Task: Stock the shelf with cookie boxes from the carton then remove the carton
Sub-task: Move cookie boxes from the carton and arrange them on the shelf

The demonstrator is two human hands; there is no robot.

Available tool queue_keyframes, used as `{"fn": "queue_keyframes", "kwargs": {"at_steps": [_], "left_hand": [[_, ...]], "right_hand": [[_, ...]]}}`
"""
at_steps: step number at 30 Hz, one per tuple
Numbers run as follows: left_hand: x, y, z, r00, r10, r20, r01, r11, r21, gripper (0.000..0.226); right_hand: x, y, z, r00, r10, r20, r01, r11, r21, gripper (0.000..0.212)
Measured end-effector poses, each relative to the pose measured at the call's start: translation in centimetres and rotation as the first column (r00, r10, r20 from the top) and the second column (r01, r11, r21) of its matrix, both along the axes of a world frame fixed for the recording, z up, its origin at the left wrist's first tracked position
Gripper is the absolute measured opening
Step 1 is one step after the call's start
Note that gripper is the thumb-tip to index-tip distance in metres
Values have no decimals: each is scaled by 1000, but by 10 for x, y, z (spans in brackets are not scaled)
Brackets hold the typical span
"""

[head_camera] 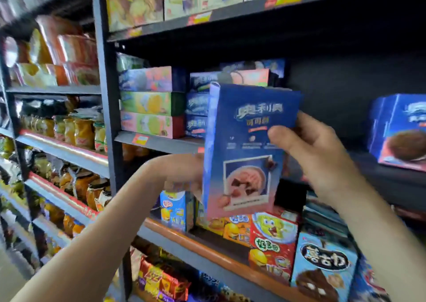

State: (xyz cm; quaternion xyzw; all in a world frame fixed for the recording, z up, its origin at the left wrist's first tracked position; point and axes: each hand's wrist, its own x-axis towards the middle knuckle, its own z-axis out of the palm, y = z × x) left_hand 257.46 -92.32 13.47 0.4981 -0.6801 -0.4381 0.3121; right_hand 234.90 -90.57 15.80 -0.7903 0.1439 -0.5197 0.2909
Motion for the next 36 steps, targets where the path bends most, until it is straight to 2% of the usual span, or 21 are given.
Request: {"fn": "queue_keyframes", "kwargs": {"at_steps": [2, 6, 8, 11, 14, 17, 18, 20, 23, 25, 29, 31, 34, 36], "left_hand": [[-14, 1, 20, 998, -58, -29, 53, 986, -157, 10], [-36, 6, 63, 967, -39, -251, -57, 930, -364, 30], [-45, 0, 74, 963, -28, -268, -91, 901, -425, 35], [-70, -4, 83, 979, -32, -199, -75, 858, -508, 29], [-97, -16, 85, 992, 26, -125, -91, 832, -548, 23], [-124, -31, 86, 996, 78, -37, -85, 807, -584, 45], [-133, -34, 86, 997, 78, -10, -69, 816, -574, 56], [-150, -40, 84, 999, 30, -27, -39, 845, -534, 68], [-158, -51, 84, 998, 36, -44, -55, 825, -562, 55], [-154, -62, 85, 997, 63, -40, -75, 804, -589, 48], [-143, -83, 88, 999, 8, -31, -22, 870, -492, 42], [-141, -91, 90, 1000, 18, -7, -19, 879, -476, 37], [-148, -107, 93, 995, 99, 13, -76, 841, -535, 29], [-157, -116, 94, 981, 188, 37, -134, 812, -567, 20]], "right_hand": [[-11, -1, 16, 994, -97, 53, 98, 995, -23, 27], [-36, -10, 49, 942, -308, 132, 295, 949, 109, 38], [-44, -16, 58, 907, -402, 126, 381, 910, 161, 36], [-56, -27, 69, 840, -539, 63, 522, 835, 175, 27], [-64, -38, 75, 730, -683, 27, 669, 722, 178, 30], [-66, -44, 77, 646, -762, 38, 741, 639, 207, 35], [-65, -45, 78, 652, -758, 26, 737, 641, 214, 35], [-63, -45, 76, 723, -690, -25, 673, 696, 248, 31], [-64, -43, 74, 809, -580, -97, 578, 752, 317, 20], [-68, -45, 75, 784, -597, -171, 620, 741, 256, 15], [-76, -55, 75, 611, -726, -316, 772, 634, 35, 19], [-76, -59, 72, 552, -744, -376, 793, 608, -40, 17], [-67, -67, 63, 487, -684, -544, 774, 626, -95, 19], [-62, -78, 61, 369, -693, -619, 767, 604, -218, 24]]}}
